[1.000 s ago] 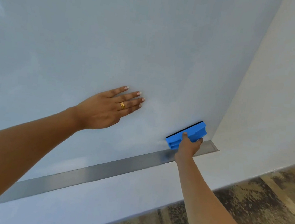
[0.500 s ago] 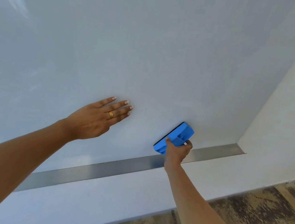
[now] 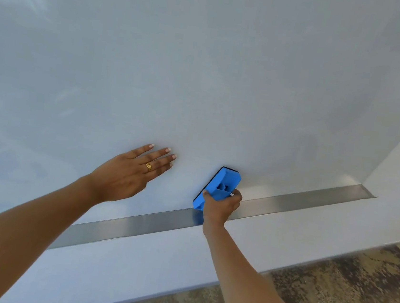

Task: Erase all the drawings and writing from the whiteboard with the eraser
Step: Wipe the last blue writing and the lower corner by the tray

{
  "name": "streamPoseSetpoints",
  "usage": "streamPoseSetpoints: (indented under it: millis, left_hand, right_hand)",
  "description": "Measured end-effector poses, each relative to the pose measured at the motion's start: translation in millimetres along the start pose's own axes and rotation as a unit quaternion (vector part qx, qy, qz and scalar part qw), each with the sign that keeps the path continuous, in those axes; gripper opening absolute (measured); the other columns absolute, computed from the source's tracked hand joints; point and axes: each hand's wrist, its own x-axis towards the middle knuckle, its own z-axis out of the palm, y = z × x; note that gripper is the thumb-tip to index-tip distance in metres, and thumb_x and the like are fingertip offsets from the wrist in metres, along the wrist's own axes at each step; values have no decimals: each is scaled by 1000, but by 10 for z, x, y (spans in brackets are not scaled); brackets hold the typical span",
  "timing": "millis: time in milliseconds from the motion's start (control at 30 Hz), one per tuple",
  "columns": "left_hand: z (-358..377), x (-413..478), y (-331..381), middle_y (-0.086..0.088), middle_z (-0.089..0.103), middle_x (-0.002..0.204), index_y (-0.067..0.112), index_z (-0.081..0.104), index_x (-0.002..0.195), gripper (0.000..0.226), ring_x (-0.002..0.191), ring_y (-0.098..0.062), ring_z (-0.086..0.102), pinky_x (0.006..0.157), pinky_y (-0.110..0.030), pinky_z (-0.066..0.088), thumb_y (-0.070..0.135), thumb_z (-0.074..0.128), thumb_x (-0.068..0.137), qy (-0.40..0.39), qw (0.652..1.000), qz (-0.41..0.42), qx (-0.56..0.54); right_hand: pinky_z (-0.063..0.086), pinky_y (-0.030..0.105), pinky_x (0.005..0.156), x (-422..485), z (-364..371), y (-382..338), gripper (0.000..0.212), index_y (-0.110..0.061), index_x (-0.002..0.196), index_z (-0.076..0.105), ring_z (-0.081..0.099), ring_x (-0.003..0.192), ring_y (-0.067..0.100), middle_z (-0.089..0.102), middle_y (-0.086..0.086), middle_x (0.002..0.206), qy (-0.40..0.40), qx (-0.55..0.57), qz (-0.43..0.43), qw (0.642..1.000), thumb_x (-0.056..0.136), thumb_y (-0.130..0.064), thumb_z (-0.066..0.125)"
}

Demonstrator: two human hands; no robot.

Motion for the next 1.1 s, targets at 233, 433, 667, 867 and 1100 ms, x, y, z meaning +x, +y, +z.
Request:
streamPoseSetpoints:
  millis: [233,433,667,867,1100]
  left_hand:
    - [9,-289,-1,-9,12,154,7,14,148,61,145,-23,2,118,-38,4,13,23,89,-20,999,-25,-20]
    - [-68,-439,129,-10,36,148,4,40,138,57,145,-17,-1,115,-37,9,16,30,84,-38,994,-81,-68]
    - [-127,-634,375,-12,47,140,4,52,131,55,140,-22,26,113,-38,20,28,33,85,-64,972,-198,-109]
    - [-307,-641,841,-7,55,132,8,48,133,53,114,-25,58,87,-36,50,22,61,84,-35,851,-448,-272]
    - [-599,-677,1110,-8,58,127,8,47,133,68,101,-28,64,69,-35,53,14,74,72,-24,818,-507,-271]
  right_hand:
    - [44,20,85,-563,334,58,72,-6,126,34,45,105,15,37,6,122,-85,-44,-64,993,69,0,77]
    - [39,1,82,-878,419,-15,67,-6,123,37,42,102,8,39,1,116,-175,-108,-157,966,70,-2,77]
    - [44,18,92,-1031,245,-44,64,-11,127,36,44,114,14,38,4,123,-241,-204,-240,918,75,0,72]
    - [43,24,94,-1101,133,-96,63,-14,133,36,46,115,17,38,2,125,-263,-300,-333,854,79,3,64]
    - [46,29,93,-1168,81,-165,61,-14,133,38,47,111,20,41,7,125,-296,-381,-407,776,80,5,61]
